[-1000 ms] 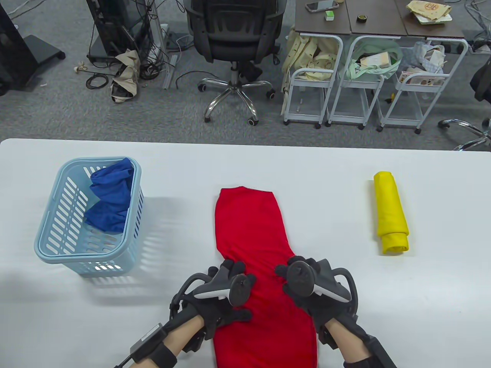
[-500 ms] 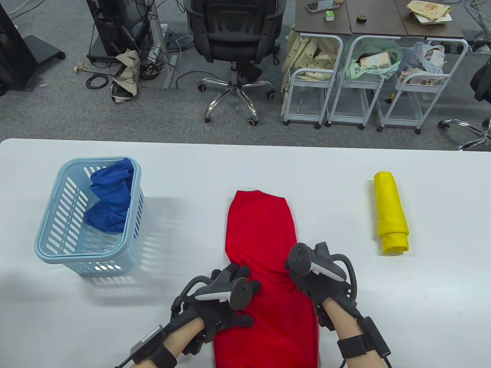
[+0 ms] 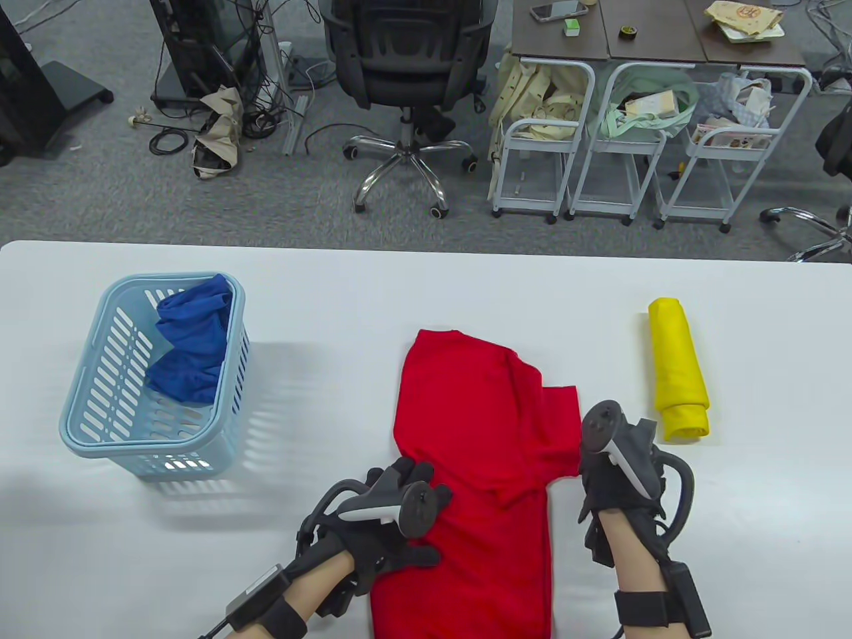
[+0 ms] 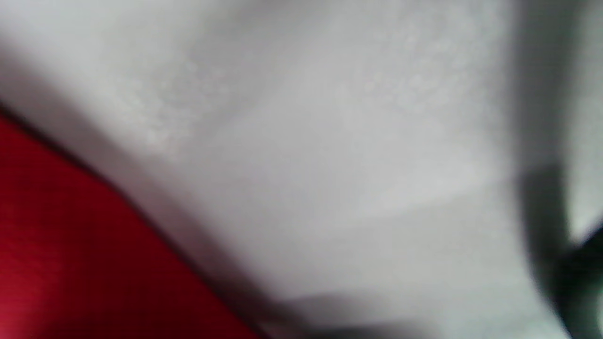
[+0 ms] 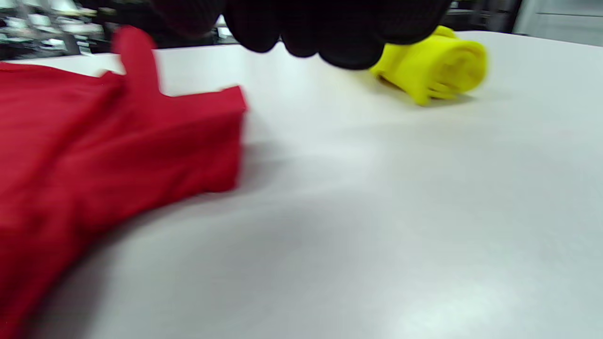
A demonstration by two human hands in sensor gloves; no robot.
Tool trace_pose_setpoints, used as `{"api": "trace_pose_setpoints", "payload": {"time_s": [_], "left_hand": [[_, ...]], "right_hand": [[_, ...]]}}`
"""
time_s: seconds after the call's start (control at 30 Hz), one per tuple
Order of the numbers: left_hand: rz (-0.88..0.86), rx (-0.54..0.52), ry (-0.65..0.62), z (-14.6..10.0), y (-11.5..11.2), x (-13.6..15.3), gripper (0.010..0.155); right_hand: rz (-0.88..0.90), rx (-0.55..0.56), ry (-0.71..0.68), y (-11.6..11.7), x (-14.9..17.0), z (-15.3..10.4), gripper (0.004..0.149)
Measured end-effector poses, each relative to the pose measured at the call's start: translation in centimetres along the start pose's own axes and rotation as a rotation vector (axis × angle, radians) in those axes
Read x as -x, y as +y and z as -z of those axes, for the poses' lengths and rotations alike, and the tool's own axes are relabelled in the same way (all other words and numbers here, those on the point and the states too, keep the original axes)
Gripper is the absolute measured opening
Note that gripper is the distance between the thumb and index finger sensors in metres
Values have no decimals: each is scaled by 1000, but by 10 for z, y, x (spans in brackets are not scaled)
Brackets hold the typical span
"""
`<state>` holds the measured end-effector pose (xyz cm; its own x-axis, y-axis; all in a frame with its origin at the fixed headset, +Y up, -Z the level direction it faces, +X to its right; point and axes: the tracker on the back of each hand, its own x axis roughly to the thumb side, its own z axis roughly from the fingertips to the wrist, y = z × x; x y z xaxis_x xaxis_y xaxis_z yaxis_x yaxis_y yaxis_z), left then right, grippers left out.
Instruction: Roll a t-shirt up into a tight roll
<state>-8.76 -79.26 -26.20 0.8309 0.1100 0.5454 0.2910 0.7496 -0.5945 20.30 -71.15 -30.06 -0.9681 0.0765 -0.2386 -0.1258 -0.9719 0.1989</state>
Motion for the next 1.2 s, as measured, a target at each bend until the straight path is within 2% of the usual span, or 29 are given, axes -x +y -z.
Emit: {"api": "trace_pose_setpoints", "payload": {"time_s": [0.03, 0.07, 0.13, 0.2, 0.3, 0.43, 0.5, 0.57, 0.67, 0.8, 0.87, 0.9, 0.93, 0.97, 1.0, 1.03, 1.07, 1.1, 1.13, 1.17, 1.2], "left_hand": [[0, 0, 1, 0, 0, 0, 84], [-1, 0, 1, 0, 0, 0, 84], [-4, -21, 7, 0, 3, 2, 83], [20, -67, 41, 1, 8, 6, 81], [44, -107, 122, 3, 20, 14, 75], [120, -151, 203, 7, 48, 7, 71], [164, -203, 240, 10, 62, -3, 78], [161, -291, 219, 17, 78, -17, 81], [93, -324, 163, 36, 95, -42, 78], [112, -261, 118, 75, 100, -70, 77], [92, -261, 111, 86, 99, -73, 61], [53, -354, 123, 84, 102, -71, 47], [38, -426, 132, 80, 103, -66, 40], [92, -437, 149, 75, 105, -58, 39], [232, -421, 243, 65, 110, -43, 40], [363, -448, 350, 56, 115, -28, 40], [572, -491, 577, 40, 124, -1, 40], [707, -463, 807, 23, 132, 22, 40], [710, -424, 902, 13, 136, 31, 42], [624, -411, 983, -8, 137, 42, 49], [521, -430, 935, -19, 136, 45, 56]], "right_hand": [[24, -28, -101, 0, -6, -2, 51], [83, -108, -241, 4, -15, -3, 51], [149, -257, -379, 17, -26, -2, 54], [107, -314, -337, 33, -30, 1, 57], [-80, -393, -215, 53, -22, 16, 62], [7, -368, -128, 58, -9, 32, 65], [-12, -359, -111, 58, -6, 35, 65], [15, -360, -108, 57, -5, 36, 65], [18, -358, -106, 57, -4, 36, 68], [22, -366, -111, 58, -3, 34, 74], [18, -367, -105, 59, 1, 33, 76], [13, -366, -98, 59, 3, 33, 77], [19, -369, -94, 59, 5, 33, 78], [24, -366, -80, 58, 8, 34, 77], [9, -356, -59, 58, 11, 36, 77], [0, -351, -44, 57, 14, 37, 77], [10, -351, -28, 57, 18, 40, 77], [31, -354, -21, 56, 20, 43, 76], [41, -356, -18, 56, 21, 44, 76], [54, -354, -14, 56, 22, 46, 76], [55, -354, -11, 56, 21, 47, 75]]}}
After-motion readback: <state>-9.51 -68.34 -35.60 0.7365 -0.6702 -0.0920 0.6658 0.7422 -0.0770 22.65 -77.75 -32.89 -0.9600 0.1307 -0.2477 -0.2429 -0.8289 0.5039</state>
